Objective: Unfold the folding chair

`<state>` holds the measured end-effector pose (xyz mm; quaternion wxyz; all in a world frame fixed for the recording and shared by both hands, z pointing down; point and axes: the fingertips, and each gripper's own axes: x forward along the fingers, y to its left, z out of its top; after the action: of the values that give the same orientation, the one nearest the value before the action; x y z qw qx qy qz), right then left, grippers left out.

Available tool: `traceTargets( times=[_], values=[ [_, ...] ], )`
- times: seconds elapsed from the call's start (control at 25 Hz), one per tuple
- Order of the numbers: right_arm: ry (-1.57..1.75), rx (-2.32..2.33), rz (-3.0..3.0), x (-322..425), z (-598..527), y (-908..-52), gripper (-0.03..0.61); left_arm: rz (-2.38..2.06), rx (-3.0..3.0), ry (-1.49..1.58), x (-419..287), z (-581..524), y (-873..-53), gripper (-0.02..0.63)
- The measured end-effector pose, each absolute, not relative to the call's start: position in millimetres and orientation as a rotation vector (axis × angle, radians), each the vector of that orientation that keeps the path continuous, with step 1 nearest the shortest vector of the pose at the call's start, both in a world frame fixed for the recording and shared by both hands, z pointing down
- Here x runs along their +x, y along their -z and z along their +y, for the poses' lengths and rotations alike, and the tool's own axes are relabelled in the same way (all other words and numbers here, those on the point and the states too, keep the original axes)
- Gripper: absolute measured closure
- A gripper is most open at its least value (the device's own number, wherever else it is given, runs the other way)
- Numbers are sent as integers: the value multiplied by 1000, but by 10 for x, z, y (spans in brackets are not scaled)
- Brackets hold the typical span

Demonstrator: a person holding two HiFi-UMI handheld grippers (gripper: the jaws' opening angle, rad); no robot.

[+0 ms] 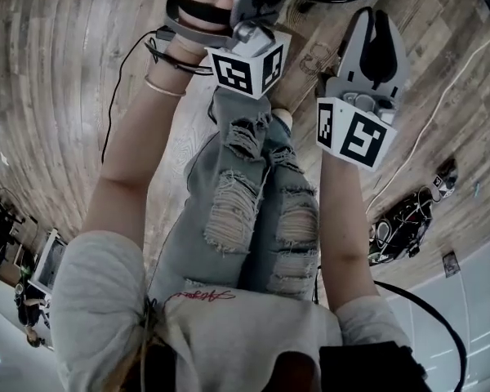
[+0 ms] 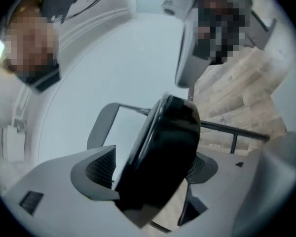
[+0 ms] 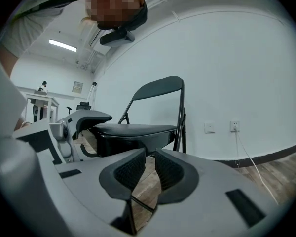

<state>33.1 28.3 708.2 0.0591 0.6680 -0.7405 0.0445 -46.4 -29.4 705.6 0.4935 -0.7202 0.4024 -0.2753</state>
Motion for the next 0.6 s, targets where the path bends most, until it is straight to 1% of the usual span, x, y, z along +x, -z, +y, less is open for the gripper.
traceTargets(
  times=[0.16,0.24,0.28,0.32,0.36,0.44,0.6],
  values=[
    [-107,1993,-2257,271,434,-6904,512,1269,-1918,700,-1060,-120,-7060,227],
    [-84,1975,-2268,224,486,-6687,512,1350,-2005,656,-1233,69,-6849,238],
    [-68,1961,-2281,177,503,-6523,512,1407,-2058,609,-1287,143,-6639,279],
    [-51,1946,-2300,117,515,-6318,512,1483,-2105,554,-1334,196,-6374,422],
    [-32,1935,-2321,56,519,-6070,512,1563,-2143,496,-1364,230,-6079,580],
    [2,1942,-2363,-36,498,-5453,512,1672,-2212,383,-1325,264,-5456,584],
    [101,1969,-2481,-172,423,-3922,515,1766,-2426,104,-1133,252,-4070,598]
  ],
)
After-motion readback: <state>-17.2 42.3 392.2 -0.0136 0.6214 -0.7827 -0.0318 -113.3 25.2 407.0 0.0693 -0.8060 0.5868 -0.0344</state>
